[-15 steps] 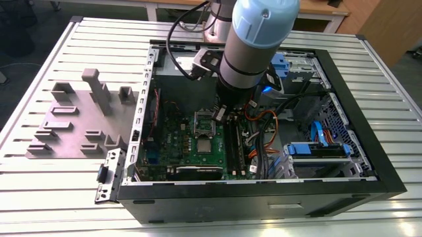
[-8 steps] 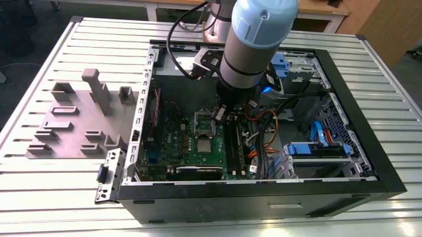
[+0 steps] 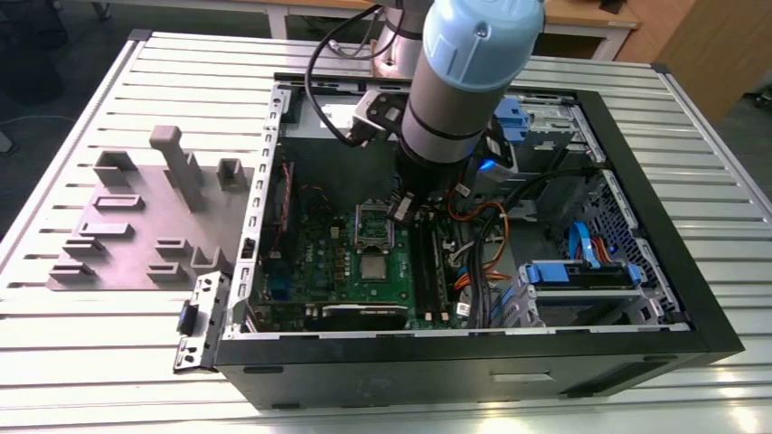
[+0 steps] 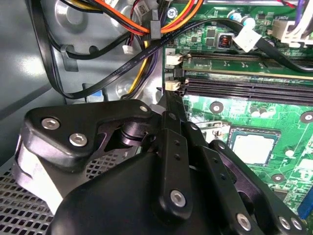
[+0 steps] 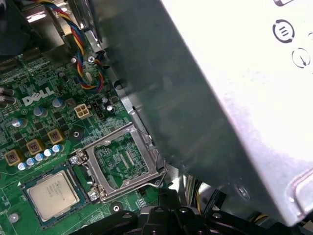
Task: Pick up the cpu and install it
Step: 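Close the cpu cover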
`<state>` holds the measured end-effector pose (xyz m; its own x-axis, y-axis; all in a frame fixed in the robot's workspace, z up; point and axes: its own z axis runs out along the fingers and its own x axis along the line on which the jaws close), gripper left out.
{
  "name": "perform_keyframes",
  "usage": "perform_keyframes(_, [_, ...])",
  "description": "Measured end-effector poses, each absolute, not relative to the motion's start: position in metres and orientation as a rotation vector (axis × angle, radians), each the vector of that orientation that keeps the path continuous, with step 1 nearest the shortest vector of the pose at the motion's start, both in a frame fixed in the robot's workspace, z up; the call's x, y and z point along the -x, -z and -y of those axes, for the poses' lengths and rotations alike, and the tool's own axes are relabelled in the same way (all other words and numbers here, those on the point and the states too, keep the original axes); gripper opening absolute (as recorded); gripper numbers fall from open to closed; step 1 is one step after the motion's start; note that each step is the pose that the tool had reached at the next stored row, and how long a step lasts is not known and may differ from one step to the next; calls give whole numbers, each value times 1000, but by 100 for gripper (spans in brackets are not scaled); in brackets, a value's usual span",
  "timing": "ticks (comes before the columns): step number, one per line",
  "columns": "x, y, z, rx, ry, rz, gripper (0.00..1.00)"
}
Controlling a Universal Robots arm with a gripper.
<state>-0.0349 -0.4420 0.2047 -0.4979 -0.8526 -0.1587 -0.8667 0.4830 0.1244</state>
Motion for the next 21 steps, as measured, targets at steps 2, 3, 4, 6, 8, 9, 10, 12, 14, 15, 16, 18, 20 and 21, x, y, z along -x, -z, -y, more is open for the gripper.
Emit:
perform_keyframes(2, [35, -204, 442, 1533, -290, -2640, 11])
perform_keyframes(3, [35, -204, 442, 1534, -290, -2639, 11])
perform_keyframes(4, [35, -203, 442, 1536, -291, -2637, 11])
perform_keyframes(6, [35, -203, 442, 1544, -291, -2634, 11])
perform_keyframes(8, [35, -202, 441, 1550, -291, -2631, 11])
perform_keyframes(9, [35, -202, 441, 1551, -292, -2630, 11])
perform_keyframes(10, [35, -202, 441, 1551, -292, -2630, 11])
perform_keyframes(12, [35, -202, 441, 1551, -293, -2629, 11])
perform_keyframes(14, [36, -202, 441, 1551, -293, -2629, 11])
perform_keyframes(15, [36, -202, 441, 1551, -294, -2629, 11])
perform_keyframes(16, [36, -202, 441, 1551, -295, -2628, 11])
perform_keyframes(18, [37, -202, 441, 1550, -297, -2627, 11])
perform_keyframes(20, [38, -202, 441, 1550, -298, -2627, 11])
perform_keyframes(21, [38, -202, 441, 1550, -299, -2626, 11])
